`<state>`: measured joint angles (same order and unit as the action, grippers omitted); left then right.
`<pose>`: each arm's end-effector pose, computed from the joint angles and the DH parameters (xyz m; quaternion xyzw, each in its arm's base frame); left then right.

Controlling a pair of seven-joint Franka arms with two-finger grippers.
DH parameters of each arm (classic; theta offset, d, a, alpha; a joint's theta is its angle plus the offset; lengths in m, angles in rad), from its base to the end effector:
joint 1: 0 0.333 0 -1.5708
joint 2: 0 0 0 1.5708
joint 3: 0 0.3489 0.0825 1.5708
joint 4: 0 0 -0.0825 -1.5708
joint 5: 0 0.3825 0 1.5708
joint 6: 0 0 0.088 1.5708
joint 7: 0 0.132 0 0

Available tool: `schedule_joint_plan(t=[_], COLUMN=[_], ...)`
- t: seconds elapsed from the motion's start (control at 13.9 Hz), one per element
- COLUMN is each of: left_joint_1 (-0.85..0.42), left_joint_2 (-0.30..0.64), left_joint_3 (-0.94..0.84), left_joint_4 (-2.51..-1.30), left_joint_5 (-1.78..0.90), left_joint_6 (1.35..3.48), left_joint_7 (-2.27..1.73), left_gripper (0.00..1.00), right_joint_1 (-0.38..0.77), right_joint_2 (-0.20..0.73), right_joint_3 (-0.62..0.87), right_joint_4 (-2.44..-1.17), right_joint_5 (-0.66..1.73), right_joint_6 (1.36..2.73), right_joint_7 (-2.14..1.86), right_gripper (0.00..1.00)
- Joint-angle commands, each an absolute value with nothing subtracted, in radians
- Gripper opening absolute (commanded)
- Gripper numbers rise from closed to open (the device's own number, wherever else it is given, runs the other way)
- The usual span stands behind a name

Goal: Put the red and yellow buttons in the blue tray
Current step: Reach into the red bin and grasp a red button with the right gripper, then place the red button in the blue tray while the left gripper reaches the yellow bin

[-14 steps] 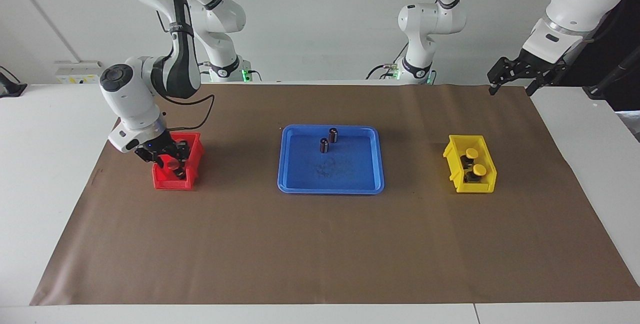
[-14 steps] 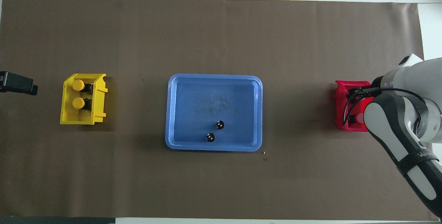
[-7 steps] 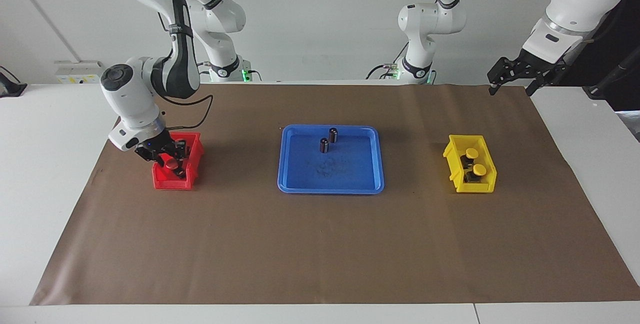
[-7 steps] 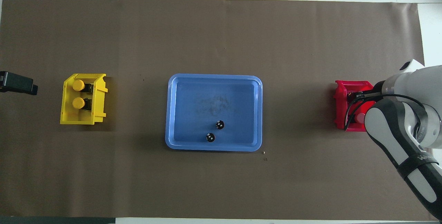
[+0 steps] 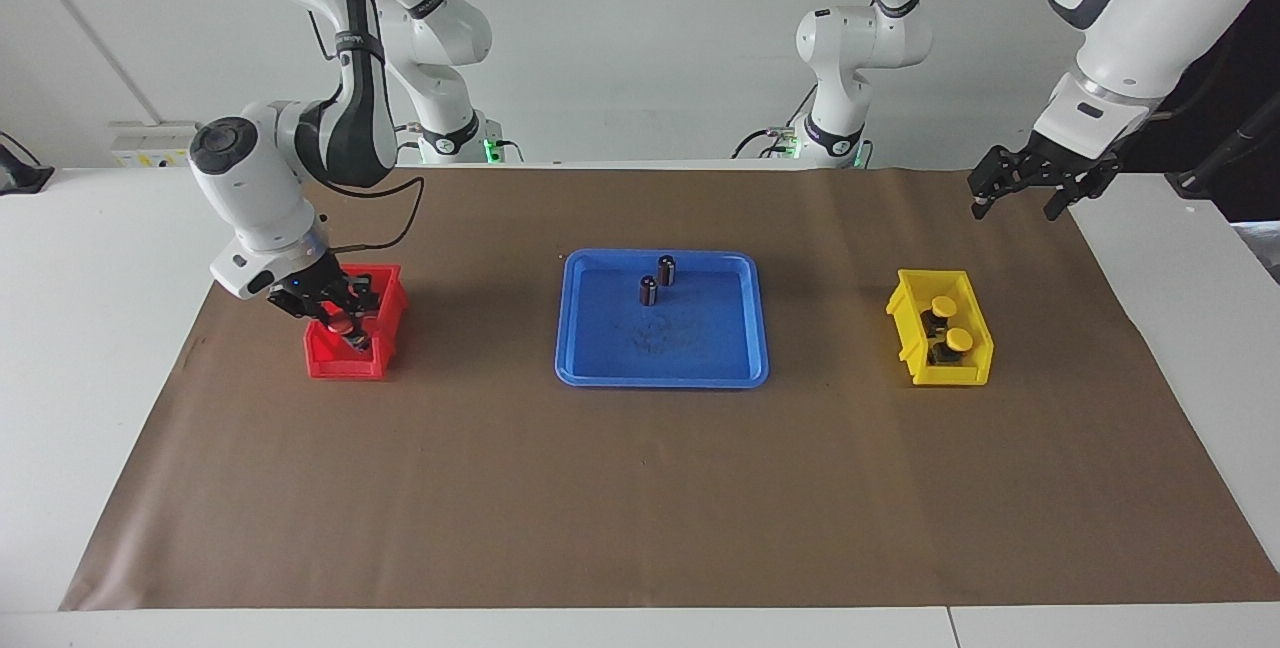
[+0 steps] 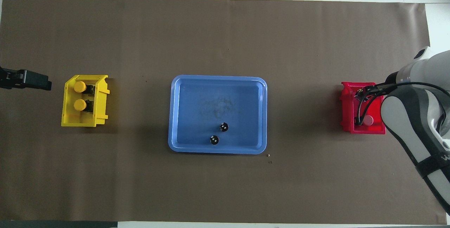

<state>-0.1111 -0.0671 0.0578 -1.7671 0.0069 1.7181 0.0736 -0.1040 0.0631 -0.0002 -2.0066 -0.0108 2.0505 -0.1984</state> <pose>0.5386 -0.0270 0.5887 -0.9979 0.0639 -0.0090 0.0016 0.5620 -0.0596 0.4318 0.9987 0.0496 -0.0102 0.0033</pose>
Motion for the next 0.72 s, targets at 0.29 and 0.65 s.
schedule_joint_plan(t=[0.29, 0.65], left_joint_1=[-0.061, -0.063], left_joint_2=[0.073, 0.112], left_joint_3=[0.054, 0.054], left_joint_4=[-1.921, -1.997], left_joint_5=[0.000, -0.015], left_joint_6=[2.057, 2.158], left_joint_7=[0.074, 0.067], left_gripper=[0.94, 0.78], right_joint_1=[0.119, 0.415], right_joint_2=[0.219, 0.308], right_joint_3=[0.003, 0.006], right_joint_4=[-1.562, -1.560], right_joint_5=[-0.005, 0.003], right_joint_6=[1.736, 1.943], right_joint_7=[0.082, 0.585], right_gripper=[0.12, 0.07])
